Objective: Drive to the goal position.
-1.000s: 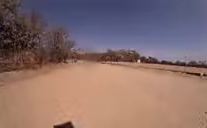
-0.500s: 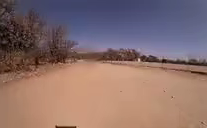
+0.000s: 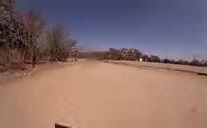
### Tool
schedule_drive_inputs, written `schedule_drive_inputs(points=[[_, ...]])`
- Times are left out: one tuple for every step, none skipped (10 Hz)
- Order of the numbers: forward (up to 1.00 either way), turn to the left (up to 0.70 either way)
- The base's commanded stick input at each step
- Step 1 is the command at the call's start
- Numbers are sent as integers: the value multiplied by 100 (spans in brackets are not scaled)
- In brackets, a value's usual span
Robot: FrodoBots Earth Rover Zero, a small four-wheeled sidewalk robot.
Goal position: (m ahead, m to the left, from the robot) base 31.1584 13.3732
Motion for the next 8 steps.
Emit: schedule_drive_inputs(points=[[100,0],[100,0],[100,0],[100,0],[100,0],[100,0],[100,0],[100,0]])
